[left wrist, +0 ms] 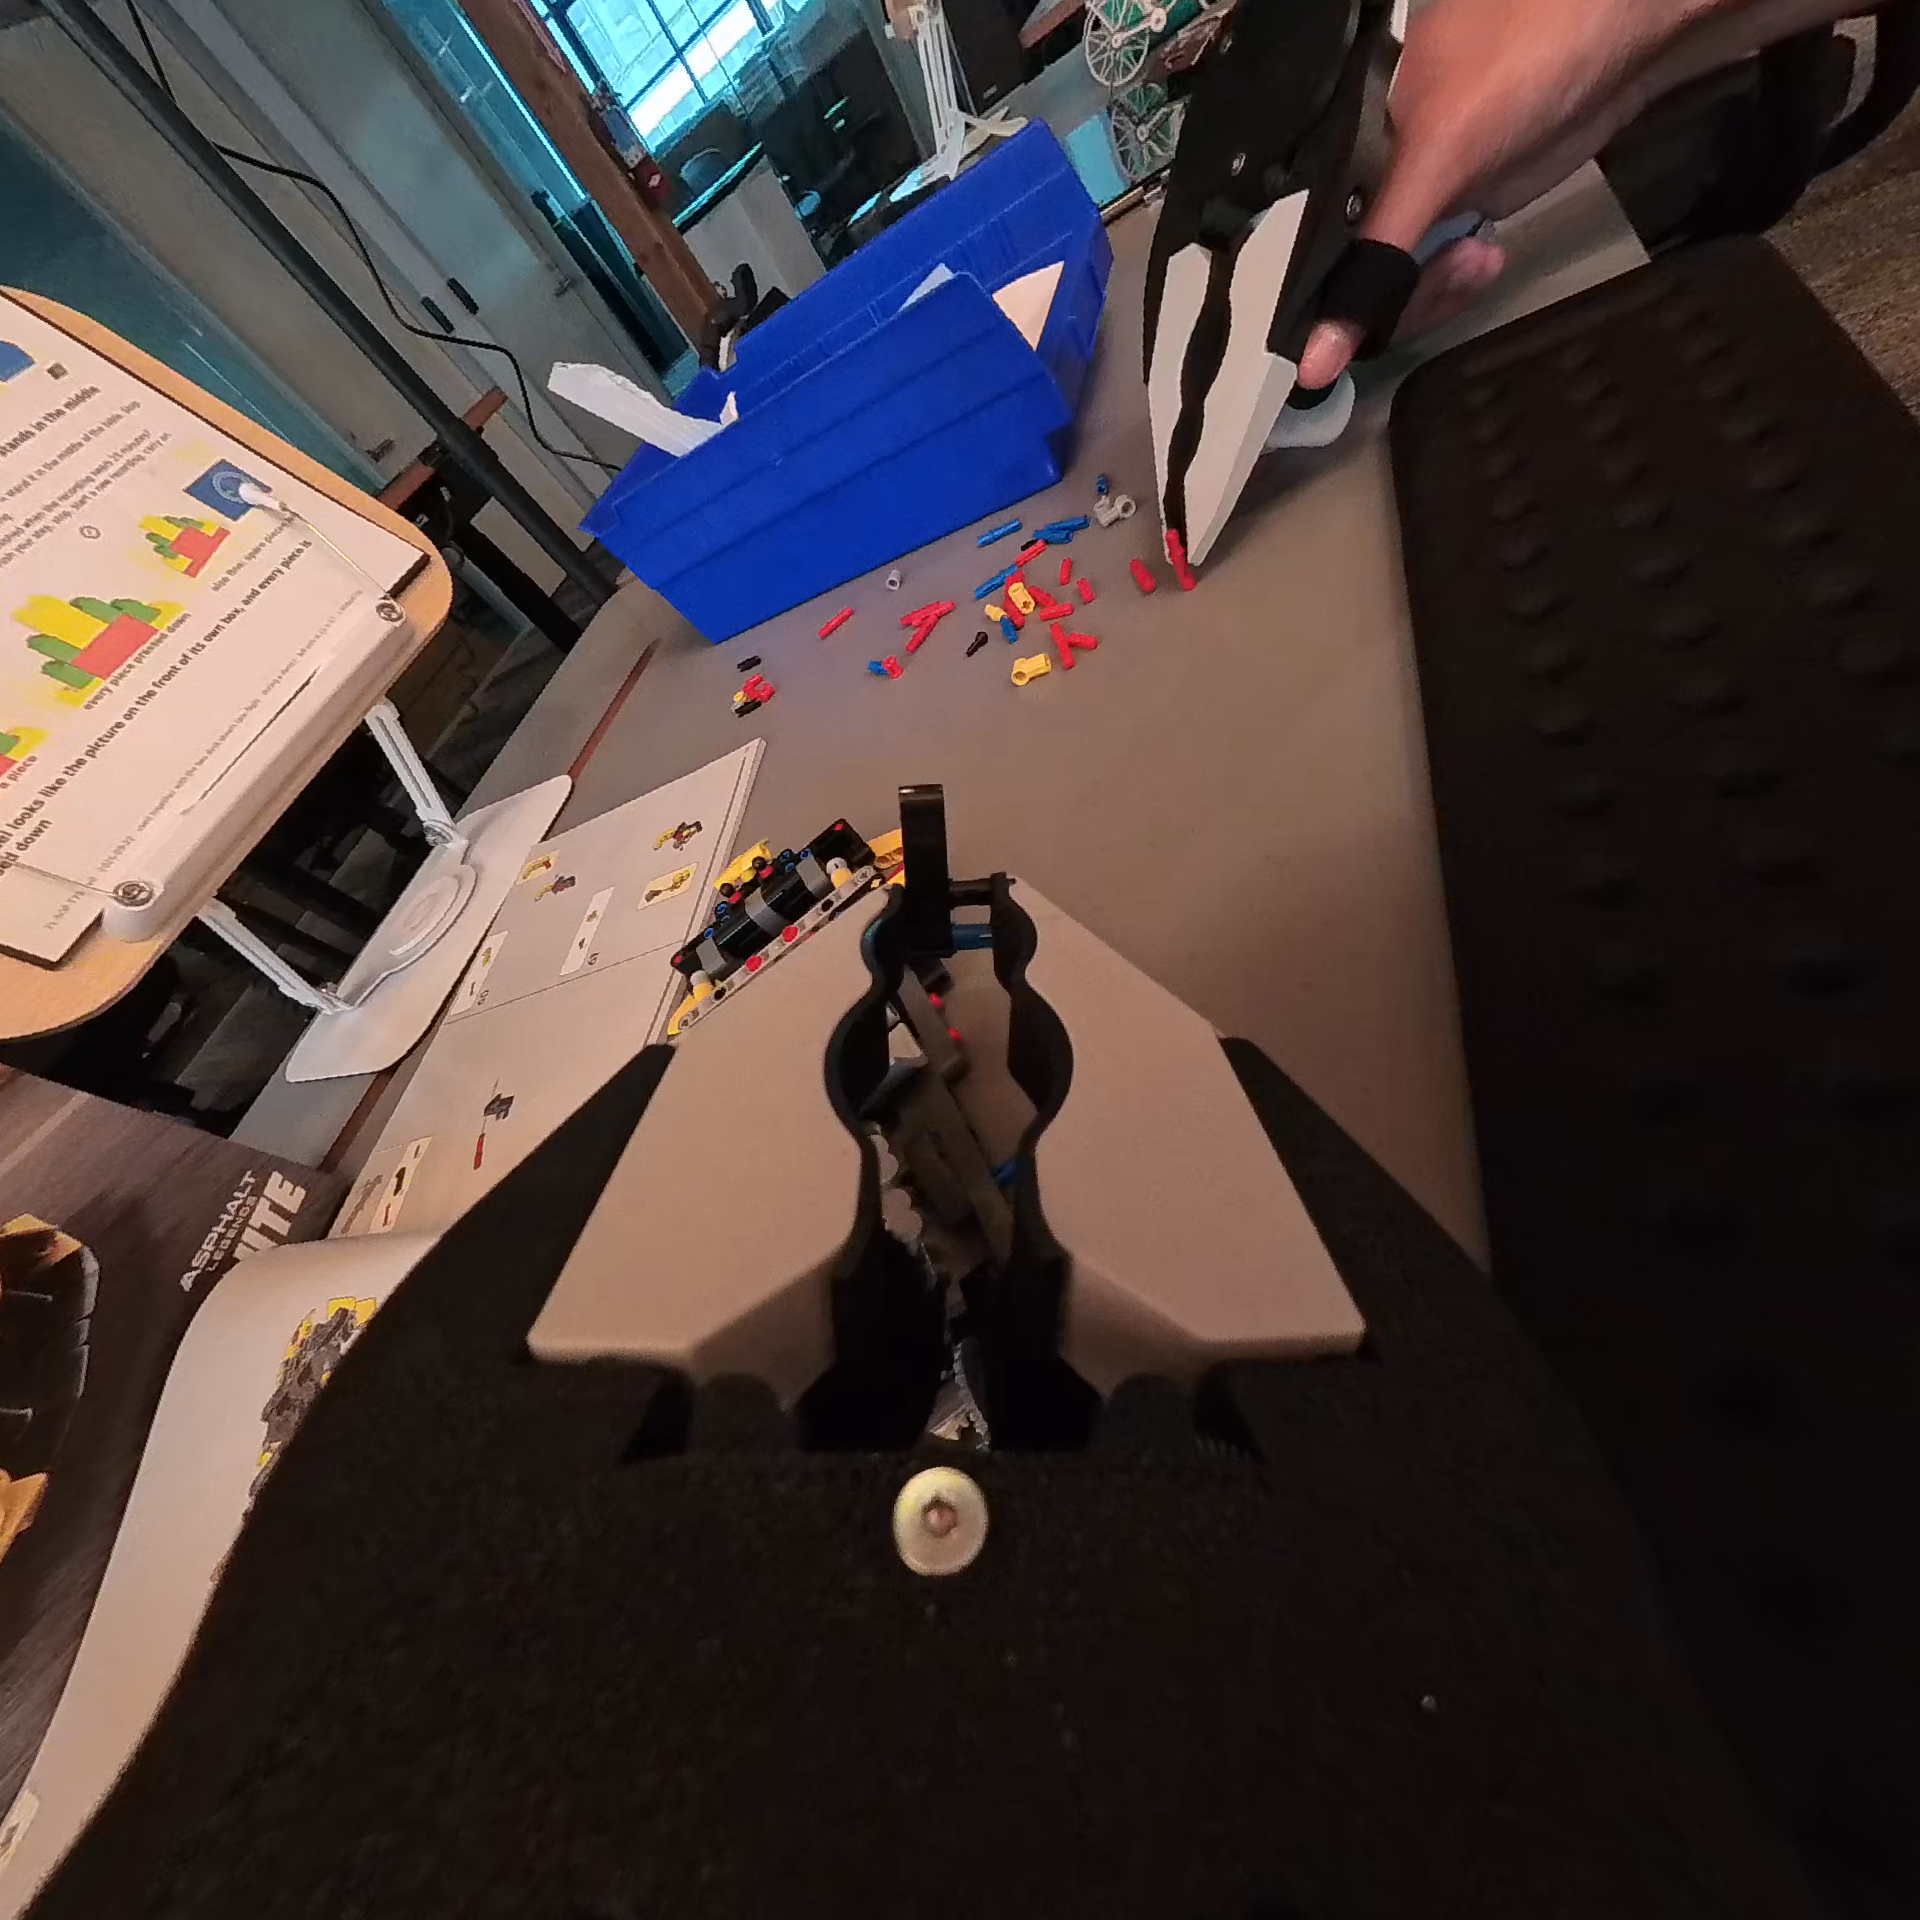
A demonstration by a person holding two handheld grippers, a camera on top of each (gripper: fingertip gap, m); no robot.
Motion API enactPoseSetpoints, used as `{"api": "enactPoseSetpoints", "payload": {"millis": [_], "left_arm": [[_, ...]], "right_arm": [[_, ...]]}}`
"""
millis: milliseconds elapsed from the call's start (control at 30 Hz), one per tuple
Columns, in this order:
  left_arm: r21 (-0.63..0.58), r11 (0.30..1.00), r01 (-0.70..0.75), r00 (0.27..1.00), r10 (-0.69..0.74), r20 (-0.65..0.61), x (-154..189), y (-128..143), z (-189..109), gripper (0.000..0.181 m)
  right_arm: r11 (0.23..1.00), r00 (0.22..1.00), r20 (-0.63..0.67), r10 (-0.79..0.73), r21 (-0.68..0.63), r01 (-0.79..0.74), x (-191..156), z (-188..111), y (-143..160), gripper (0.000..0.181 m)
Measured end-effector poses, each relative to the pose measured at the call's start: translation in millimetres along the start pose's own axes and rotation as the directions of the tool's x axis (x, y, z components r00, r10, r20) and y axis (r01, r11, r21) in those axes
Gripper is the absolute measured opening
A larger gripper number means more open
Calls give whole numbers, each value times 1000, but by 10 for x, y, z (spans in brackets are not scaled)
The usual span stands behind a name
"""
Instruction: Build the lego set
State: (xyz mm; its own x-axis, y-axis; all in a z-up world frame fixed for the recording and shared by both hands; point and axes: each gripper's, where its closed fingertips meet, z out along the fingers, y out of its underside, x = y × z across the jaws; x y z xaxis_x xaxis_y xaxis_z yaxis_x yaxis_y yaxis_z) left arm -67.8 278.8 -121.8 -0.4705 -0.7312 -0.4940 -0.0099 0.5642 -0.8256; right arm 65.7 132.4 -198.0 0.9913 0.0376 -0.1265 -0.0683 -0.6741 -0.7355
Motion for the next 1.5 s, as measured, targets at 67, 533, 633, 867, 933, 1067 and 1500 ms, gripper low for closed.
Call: {"api": "enactPoseSetpoints", "payload": {"millis": [67,533,633,867,933,1067,1500], "left_arm": [[1,1000,0,1000,0,0,0,-2,-1,17],[-4,1000,-10,1000,10,-4,12,9,3,17],[-8,1000,-15,1000,15,-6,19,16,7,17],[-9,1000,-16,1000,16,-6,13,20,3,17],[-10,1000,-18,1000,18,-11,23,24,6,17],[-13,1000,-24,1000,24,-16,39,30,12,17],[47,991,127,992,-127,-13,-48,-73,-13,16]], "right_arm": [[1000,1000,-4,-1,-7,1,3,1,4,6],[934,972,-25,-235,-281,219,36,-88,61,15],[863,943,11,-333,-399,310,47,-101,21,14],[778,924,98,-369,-511,365,36,-16,47,14],[777,924,101,-368,-513,365,32,10,39,14],[772,925,107,-364,-521,364,34,31,52,7],[883,882,-79,-465,32,468,-681,147,-1110,4]]}}
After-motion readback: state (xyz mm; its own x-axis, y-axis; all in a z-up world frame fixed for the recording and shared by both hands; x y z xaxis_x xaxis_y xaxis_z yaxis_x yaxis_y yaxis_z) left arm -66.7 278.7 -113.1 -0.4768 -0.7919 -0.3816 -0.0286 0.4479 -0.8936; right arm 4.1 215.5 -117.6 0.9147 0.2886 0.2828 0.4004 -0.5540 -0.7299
